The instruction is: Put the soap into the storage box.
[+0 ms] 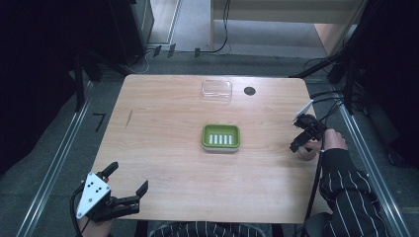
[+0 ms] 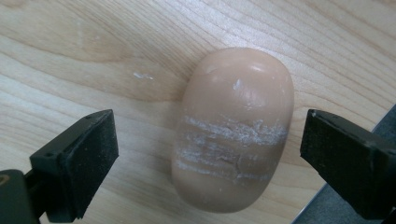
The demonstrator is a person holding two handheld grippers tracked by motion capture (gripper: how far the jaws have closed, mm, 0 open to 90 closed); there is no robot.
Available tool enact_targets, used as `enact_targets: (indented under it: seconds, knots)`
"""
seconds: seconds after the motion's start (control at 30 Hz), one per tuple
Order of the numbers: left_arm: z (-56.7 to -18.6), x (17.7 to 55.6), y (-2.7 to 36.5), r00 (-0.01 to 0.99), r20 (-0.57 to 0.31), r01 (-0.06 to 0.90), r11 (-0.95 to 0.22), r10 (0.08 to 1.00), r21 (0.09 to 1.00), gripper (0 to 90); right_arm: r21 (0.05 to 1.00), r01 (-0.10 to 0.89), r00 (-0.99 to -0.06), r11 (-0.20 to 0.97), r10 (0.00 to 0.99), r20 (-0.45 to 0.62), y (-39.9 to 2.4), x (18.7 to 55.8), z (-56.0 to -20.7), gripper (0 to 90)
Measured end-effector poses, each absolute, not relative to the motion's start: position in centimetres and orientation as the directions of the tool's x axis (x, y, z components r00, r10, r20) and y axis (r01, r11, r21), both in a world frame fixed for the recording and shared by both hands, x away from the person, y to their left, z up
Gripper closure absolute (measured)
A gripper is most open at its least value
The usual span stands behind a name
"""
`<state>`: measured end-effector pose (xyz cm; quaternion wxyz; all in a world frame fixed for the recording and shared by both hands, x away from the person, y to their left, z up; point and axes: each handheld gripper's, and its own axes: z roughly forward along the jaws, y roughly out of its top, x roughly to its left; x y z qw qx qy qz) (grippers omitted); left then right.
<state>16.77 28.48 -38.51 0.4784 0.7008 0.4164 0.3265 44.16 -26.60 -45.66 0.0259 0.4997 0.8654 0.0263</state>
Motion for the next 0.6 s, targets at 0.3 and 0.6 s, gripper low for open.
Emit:
enact_targets:
  seconds: [0.3,0.6]
  knots:
    - [-38.5,16.8,28.5,0.442,0.060,0.270,-0.197,0.895,0.943,0.0,0.065,0.887,-0.459,0.457,0.888,0.011,-27.2,44.5,-46.5,13.5]
    - [-38.5,16.8,28.5,0.441,0.060,0.270,-0.196,0.895,0.943,0.0,0.045,0.906,-0.422,0.421,0.906,0.018,-27.7,44.6,-47.2,25.5]
